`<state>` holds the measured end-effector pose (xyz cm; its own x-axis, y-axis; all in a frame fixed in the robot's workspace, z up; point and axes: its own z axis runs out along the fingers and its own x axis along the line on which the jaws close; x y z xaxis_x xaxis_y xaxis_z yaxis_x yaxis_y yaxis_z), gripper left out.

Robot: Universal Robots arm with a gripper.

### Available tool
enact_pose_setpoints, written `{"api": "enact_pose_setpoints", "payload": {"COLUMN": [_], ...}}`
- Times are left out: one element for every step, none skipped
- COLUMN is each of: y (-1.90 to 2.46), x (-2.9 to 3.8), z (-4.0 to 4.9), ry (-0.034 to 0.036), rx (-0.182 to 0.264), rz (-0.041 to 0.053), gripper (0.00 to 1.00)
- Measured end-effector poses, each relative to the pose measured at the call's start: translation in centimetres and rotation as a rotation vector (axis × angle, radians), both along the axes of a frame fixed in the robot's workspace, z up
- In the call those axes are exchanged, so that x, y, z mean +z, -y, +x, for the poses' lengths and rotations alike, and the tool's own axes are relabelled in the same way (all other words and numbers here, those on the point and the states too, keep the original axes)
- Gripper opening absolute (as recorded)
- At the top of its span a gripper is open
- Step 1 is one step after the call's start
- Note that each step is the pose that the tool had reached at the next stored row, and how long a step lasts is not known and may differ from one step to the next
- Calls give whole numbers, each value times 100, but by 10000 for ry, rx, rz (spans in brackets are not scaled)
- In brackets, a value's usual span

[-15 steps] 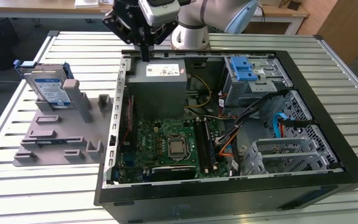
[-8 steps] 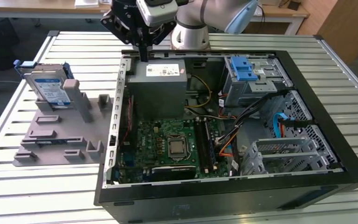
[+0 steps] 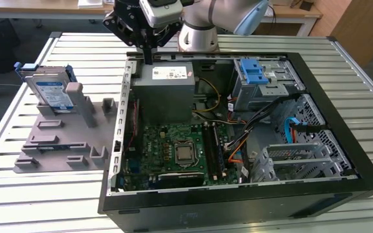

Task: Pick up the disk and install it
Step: 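Reach for the disk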

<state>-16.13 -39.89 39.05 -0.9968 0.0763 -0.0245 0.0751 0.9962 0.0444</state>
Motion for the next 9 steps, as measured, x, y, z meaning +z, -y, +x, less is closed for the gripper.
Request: {"api": "enact_pose_setpoints", "payload": {"y": [0, 0, 0, 0, 0, 0, 0, 0, 0], "x": [0, 0, -1, -1, -1, -2, -2, -2, -2], "z": [-3, -7, -10, -14, -17, -20, -23, -26, -30], "ry": [0, 0, 0, 0, 0, 0, 0, 0, 0], "rx": [0, 1, 1, 1, 1, 0, 1, 1, 0], "rz": [0, 0, 0, 0, 0, 0, 0, 0, 0], "gripper": [11, 11, 11, 11, 11, 11, 11, 11, 11]}}
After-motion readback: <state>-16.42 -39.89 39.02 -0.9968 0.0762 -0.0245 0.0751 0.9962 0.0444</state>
